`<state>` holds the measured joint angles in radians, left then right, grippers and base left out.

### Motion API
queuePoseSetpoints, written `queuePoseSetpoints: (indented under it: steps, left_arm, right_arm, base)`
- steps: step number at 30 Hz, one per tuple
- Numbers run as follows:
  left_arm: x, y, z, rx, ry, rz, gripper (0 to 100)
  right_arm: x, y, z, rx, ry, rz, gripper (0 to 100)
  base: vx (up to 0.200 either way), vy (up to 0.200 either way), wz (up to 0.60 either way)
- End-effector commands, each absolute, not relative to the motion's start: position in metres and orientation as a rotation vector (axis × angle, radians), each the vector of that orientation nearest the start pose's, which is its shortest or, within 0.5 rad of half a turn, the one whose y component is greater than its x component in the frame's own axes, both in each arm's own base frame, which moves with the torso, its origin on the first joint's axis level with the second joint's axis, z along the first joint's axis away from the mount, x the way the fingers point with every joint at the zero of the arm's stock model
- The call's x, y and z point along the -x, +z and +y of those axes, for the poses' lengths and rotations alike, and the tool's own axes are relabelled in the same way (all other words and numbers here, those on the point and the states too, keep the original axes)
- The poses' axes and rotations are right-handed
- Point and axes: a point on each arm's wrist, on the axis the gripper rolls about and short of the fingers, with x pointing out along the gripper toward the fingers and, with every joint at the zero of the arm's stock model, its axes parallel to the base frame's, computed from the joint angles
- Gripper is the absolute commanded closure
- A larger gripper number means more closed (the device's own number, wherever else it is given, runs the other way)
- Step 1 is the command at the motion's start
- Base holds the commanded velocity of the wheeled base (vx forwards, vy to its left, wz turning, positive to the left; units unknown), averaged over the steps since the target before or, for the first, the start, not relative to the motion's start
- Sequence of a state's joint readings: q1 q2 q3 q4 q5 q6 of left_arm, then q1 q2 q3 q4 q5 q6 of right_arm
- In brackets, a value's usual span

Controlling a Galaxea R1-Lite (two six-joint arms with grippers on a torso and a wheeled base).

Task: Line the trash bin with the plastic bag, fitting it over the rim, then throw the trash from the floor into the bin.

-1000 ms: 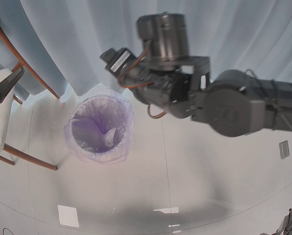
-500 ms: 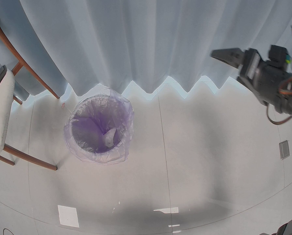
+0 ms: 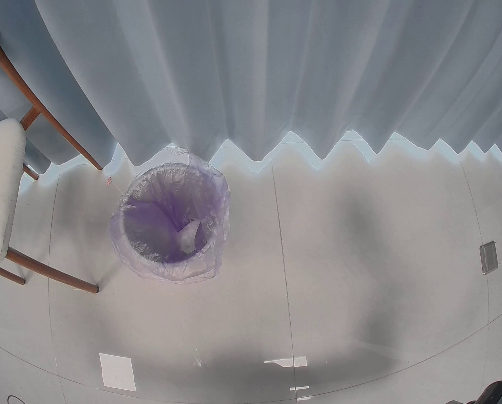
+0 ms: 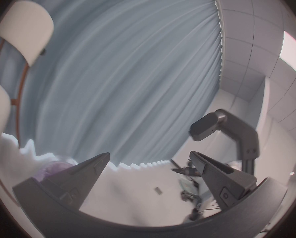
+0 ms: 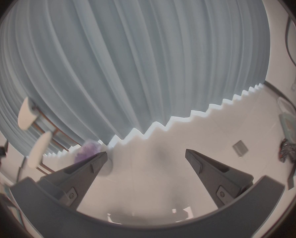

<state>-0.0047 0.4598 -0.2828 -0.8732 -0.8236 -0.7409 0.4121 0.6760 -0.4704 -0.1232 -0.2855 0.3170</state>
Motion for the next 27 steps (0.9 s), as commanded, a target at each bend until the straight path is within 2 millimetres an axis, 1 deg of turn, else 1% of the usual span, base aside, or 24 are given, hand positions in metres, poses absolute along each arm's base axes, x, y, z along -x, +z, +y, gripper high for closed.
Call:
queuePoseSetpoints:
  steps: [1,4,5,6,7,8,11,16,18,21,23,25,27]
  left_arm:
    - [0.04,0.128,-0.01,0.248,-0.544,-0.449,0]
    - [0.026,0.098,-0.005,0.145,-0.257,-0.2,0]
    - [0.023,0.085,-0.002,0.087,-0.102,-0.092,0]
    - [0.024,0.079,0.001,0.029,0.041,-0.011,0]
    - [0.025,0.078,0.003,-0.001,0.138,0.015,0]
    - [0.025,0.08,0.004,-0.031,0.176,0.009,0]
    - [0.025,0.08,0.004,-0.08,0.178,0.012,0]
    - [0.026,0.08,0.006,-0.037,0.288,0.008,0]
    - [0.026,0.08,0.007,-0.039,0.299,0.009,0]
    - [0.026,0.08,0.007,-0.043,0.299,0.008,0]
    - [0.026,0.08,0.007,-0.046,0.296,0.007,0]
    - [0.026,0.08,0.007,-0.031,0.296,-0.001,0]
    - [0.026,0.081,0.007,-0.002,0.333,-0.013,0]
  right_arm:
    - [0.014,0.084,-0.006,-0.094,-0.076,0.04,0]
    - [0.015,0.084,-0.005,-0.077,-0.12,0.038,0]
    - [0.017,0.084,-0.004,-0.074,-0.141,0.024,0]
    - [0.019,0.083,-0.002,-0.061,-0.137,0.011,0]
    - [0.019,0.082,-0.001,-0.047,-0.111,0.008,0]
    - [0.019,0.083,-0.001,-0.029,-0.094,0.009,0]
    - [0.019,0.082,-0.001,-0.017,-0.094,0.015,0]
    - [0.02,0.082,0.003,0.018,0.083,0.024,0]
    - [0.021,0.082,0.003,0.042,0.099,0.018,0]
    - [0.022,0.082,0.003,0.045,0.108,0.005,0]
    - [0.024,0.081,0.003,0.017,0.123,-0.024,0]
    - [0.024,0.082,0.002,-0.025,0.097,-0.039,0]
    - [0.023,0.083,0.001,-0.043,0.024,-0.058,0]
  base:
    - [0.0,0.0,0.0]
    - [0.0,0.0,0.0]
    - [0.0,0.0,0.0]
    - [0.0,0.0,0.0]
    - [0.0,0.0,0.0]
    - [0.0,0.0,0.0]
    - [0.0,0.0,0.0]
    - [0.0,0.0,0.0]
    - [0.0,0.0,0.0]
    - [0.0,0.0,0.0]
    - [0.0,0.0,0.0]
    - [0.0,0.0,0.0]
    - [0.0,0.0,0.0]
